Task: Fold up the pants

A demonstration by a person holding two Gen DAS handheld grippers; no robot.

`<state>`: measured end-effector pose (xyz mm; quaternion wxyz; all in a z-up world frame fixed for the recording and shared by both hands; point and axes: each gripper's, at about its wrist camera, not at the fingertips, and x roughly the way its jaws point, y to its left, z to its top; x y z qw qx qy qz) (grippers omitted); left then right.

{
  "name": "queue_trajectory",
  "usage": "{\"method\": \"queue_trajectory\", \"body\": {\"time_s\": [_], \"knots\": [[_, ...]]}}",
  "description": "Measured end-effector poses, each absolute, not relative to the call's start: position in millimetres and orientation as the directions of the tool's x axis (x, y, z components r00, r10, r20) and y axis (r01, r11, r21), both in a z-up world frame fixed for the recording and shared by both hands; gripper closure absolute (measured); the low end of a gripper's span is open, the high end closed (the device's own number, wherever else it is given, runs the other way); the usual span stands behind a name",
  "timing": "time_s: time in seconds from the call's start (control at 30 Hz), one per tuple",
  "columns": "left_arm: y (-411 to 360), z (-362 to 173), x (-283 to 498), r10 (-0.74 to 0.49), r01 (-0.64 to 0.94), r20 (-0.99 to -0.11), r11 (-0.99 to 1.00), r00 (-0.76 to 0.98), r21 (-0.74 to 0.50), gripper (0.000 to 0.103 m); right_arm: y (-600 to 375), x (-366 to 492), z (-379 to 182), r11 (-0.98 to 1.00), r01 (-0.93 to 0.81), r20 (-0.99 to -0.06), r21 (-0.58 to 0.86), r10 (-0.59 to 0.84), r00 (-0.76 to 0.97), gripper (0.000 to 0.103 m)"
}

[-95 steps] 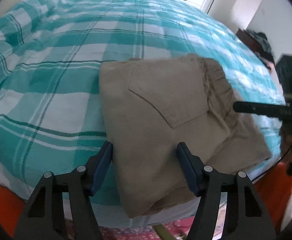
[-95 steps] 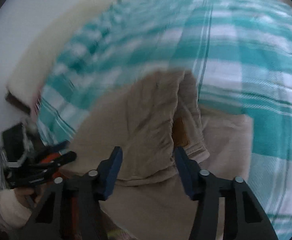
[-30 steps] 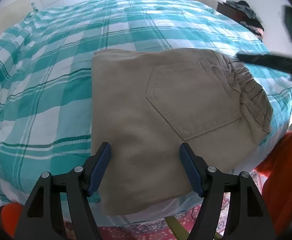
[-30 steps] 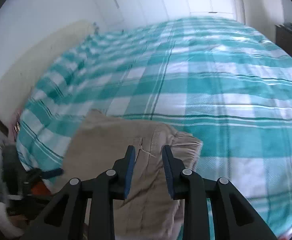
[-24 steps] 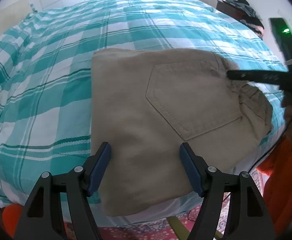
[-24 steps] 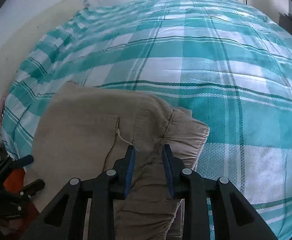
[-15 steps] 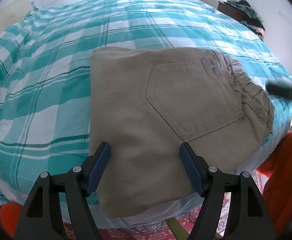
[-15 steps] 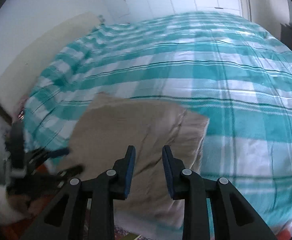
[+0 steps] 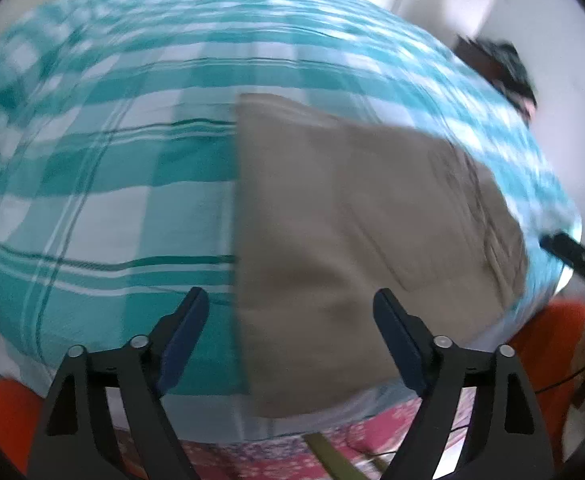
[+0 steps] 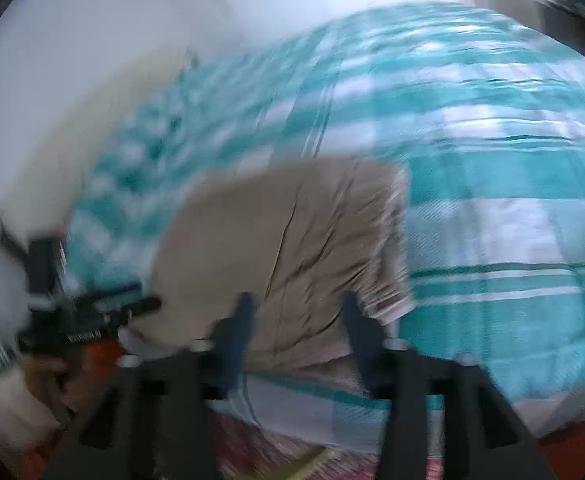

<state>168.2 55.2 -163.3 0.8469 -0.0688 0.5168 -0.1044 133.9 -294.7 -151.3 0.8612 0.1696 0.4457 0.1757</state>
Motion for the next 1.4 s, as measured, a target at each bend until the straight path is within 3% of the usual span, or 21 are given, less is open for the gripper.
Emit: {"method": "queue_trajectory", "body": {"time_s": [0.23,0.43,0.53,0.6,0.7,0.73,0.8,0.9,1.03,1.4], "knots": [[86,-193,198,-0.418,0.000,-0.847,0.897,0.328,-0.443,0.016,-339,159,-178,0.791,-0.016,-0.693,0.612,0.545,0.472,0.041],[66,-214,229,-0.478,0.032,-0.850,0.875,0.221,-0.483,0.015,-333,205,-223,0.731,0.021,-0.703,0.682,0.648,0.294,0.040],[53,-213,234,-0.455,0.053,-0.865,0.889,0.210,-0.455,0.014,-326,221,-239,0.666,0.048,-0.656,0.744,0.717,0.236,0.031],[44,-209,234,-0.452,0.073,-0.867,0.892,0.210,-0.447,0.016,-324,227,-244,0.646,0.073,-0.643,0.760,0.731,0.226,0.031],[34,-203,229,-0.409,0.096,-0.886,0.913,0.219,-0.397,0.029,-321,231,-247,0.652,0.087,-0.653,0.754,0.726,0.218,0.038],[31,-201,227,-0.380,0.109,-0.895,0.925,0.233,-0.365,0.035,-319,231,-245,0.678,0.076,-0.676,0.731,0.706,0.209,0.049],[28,-194,224,-0.339,0.127,-0.906,0.940,0.254,-0.316,0.063,-311,235,-240,0.734,0.027,-0.723,0.679,0.662,0.198,0.055],[27,-178,220,-0.314,0.151,-0.907,0.948,0.282,-0.281,0.081,-295,231,-216,0.810,-0.073,-0.781,0.582,0.582,0.225,0.063],[22,-151,219,-0.281,0.174,-0.901,0.957,0.330,-0.234,0.086,-256,228,-171,0.879,-0.239,-0.838,0.413,0.470,0.278,0.068],[38,-80,307,-0.300,0.164,-0.817,0.954,0.492,-0.252,0.087,-232,294,-91,0.871,-0.326,-0.766,0.366,0.482,0.426,0.069]]}}
